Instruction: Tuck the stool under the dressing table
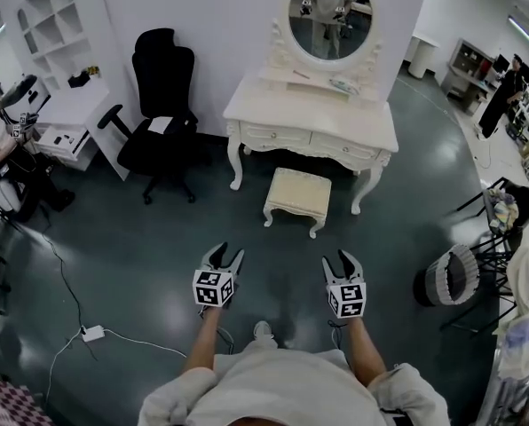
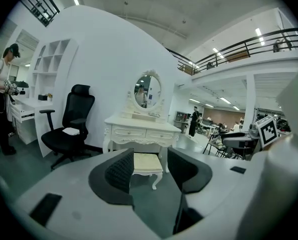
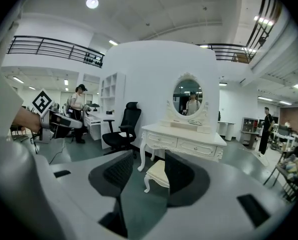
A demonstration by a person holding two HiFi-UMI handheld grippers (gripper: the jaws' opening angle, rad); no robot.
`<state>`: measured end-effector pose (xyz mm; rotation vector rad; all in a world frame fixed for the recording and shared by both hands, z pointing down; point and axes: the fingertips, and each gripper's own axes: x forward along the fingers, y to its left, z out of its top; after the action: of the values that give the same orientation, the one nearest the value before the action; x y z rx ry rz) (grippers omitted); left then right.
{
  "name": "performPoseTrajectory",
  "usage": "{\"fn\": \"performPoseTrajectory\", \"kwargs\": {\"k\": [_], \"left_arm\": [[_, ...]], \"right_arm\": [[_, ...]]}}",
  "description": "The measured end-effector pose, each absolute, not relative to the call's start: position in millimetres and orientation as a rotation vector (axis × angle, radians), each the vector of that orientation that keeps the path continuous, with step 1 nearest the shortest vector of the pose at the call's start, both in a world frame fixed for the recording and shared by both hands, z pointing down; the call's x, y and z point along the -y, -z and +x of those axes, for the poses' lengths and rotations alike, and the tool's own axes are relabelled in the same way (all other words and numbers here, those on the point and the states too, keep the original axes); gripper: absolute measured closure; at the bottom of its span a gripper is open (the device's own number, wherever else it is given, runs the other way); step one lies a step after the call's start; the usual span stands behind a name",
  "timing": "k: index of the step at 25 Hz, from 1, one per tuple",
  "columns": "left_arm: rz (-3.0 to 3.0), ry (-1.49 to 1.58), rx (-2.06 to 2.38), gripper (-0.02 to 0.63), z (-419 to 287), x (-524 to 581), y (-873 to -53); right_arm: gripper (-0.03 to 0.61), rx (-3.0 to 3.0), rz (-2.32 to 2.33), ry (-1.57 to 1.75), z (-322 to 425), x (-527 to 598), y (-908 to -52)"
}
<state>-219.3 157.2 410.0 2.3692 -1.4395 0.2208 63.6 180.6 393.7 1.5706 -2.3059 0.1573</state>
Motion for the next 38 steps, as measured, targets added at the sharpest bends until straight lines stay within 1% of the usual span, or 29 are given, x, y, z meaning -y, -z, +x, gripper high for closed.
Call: {"fn": "performPoseTrajectory", "kwargs": {"k": [7, 17, 27, 38], "left_arm": [[2.384, -0.217, 1.43, 0.42, -237.8, -105.6, -405.9], [2.4, -0.23, 1.403, 0.42, -244.3, -73.7, -407.7], [2.388, -0.245, 1.39, 0.42, -234.3, -43.9, -423.1], [2.353, -0.243, 1.426, 0.42, -221.8, 52.4, -423.9]], "right_arm": [[0.394, 2.301, 1.582, -0.144, 45.0, -130.4, -390.6], [0.394, 2.293, 1.583, -0.151, 31.9, -106.5, -395.0], [0.394, 2.283, 1.593, -0.184, 42.3, -79.4, -414.4], [0.394, 2.302, 1.575, -0.185, 59.4, 22.8, -412.8]]}}
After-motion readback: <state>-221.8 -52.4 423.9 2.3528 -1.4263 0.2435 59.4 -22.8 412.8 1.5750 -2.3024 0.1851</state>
